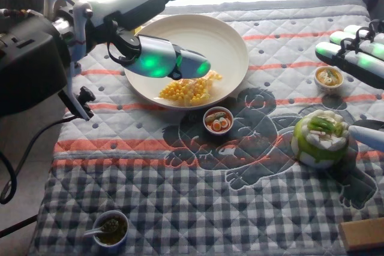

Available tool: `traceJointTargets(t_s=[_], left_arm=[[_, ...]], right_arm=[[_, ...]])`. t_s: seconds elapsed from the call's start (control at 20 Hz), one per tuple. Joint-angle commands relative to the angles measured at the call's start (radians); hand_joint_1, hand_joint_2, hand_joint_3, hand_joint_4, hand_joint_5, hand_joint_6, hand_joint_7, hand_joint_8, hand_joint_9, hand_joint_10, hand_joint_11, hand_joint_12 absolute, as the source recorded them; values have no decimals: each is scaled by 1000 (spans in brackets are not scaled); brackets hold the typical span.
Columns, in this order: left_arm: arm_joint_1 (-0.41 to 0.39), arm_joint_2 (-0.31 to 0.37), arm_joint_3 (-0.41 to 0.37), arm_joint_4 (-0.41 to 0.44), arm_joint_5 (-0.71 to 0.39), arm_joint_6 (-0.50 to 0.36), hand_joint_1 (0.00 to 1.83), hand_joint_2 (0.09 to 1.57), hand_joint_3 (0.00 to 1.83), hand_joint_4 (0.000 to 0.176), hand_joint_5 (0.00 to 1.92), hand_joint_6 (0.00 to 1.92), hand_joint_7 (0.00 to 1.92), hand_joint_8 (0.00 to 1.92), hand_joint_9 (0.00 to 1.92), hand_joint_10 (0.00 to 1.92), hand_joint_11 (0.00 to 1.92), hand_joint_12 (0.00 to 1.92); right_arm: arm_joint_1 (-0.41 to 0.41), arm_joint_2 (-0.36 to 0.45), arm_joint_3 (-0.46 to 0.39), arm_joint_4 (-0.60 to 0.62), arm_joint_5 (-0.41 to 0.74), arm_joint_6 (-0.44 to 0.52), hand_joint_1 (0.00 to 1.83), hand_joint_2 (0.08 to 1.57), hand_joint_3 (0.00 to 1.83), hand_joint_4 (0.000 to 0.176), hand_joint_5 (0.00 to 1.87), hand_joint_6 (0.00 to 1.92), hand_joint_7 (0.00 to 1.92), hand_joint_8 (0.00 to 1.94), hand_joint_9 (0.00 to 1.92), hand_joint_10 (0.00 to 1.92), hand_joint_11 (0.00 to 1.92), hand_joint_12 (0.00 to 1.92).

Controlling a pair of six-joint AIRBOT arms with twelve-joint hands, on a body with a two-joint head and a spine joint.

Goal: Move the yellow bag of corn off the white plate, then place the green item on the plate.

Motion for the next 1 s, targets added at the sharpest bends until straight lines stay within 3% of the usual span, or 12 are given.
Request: traceJointTargets(t_s=[0.0,0.2,0.3,0.4,0.5,0.6,0.7,0.75,0.8,0.85,0.9,0.95], left_arm=[[-7,-8,7,11,-94,-6,845,1029,0,146,11,1,0,0,0,0,0,0],[-22,-38,41,40,-2,10,927,999,0,114,68,24,0,0,0,0,0,0],[-39,-66,71,59,73,17,921,986,0,133,96,33,0,0,0,0,0,0],[-40,-106,108,55,119,34,902,961,0,132,115,31,1,0,0,0,13,7],[-39,-158,160,1,168,86,897,931,18,141,148,14,46,2,13,4,0,485],[-35,-199,206,-13,216,86,910,953,3,124,196,11,87,3,48,13,0,705],[-23,-225,236,-24,236,86,905,1027,0,82,286,17,202,7,211,303,0,1498],[-21,-227,238,-29,236,86,913,1176,7,157,669,1035,444,123,97,944,0,1836],[-21,-226,238,-36,235,86,953,1208,2,112,755,1237,469,254,19,1125,0,1858],[-21,-223,237,-41,229,86,984,1284,0,0,659,1446,254,1049,30,1599,143,1908],[-22,-218,233,-47,218,86,1105,1326,4,0,684,1616,420,1540,163,1634,268,1913],[-23,-216,231,-48,214,86,1105,1326,4,0,684,1616,420,1540,163,1634,268,1913]], right_arm=[[6,-2,3,-2,120,2,459,1343,0,0,0,0,0,0,8,2,0,879],[5,-2,3,-2,120,3,450,1343,0,24,0,0,0,0,0,0,0,838],[4,-2,3,-2,120,4,422,1348,0,11,0,0,0,0,0,0,0,754],[4,-6,6,-2,120,7,426,1347,0,36,0,0,0,0,0,0,0,806],[3,-9,9,-2,120,14,420,1346,0,49,0,0,0,0,0,0,0,859],[1,-10,10,-2,120,19,406,1353,1,18,0,0,0,0,0,0,0,768],[1,-13,11,-2,120,21,404,1351,0,22,0,0,0,0,0,0,0,777],[0,-13,11,-2,120,22,396,1351,0,19,0,0,0,0,0,0,0,787],[0,-13,11,-2,120,24,408,1346,0,15,0,0,0,0,0,0,0,780],[-1,-13,11,-2,120,26,431,1338,0,15,0,0,0,0,0,0,0,789],[-2,-14,12,-2,120,27,489,1324,0,25,0,0,0,0,0,0,0,842],[-2,-14,12,-2,120,27,489,1324,0,25,0,0,0,0,0,0,0,842]])
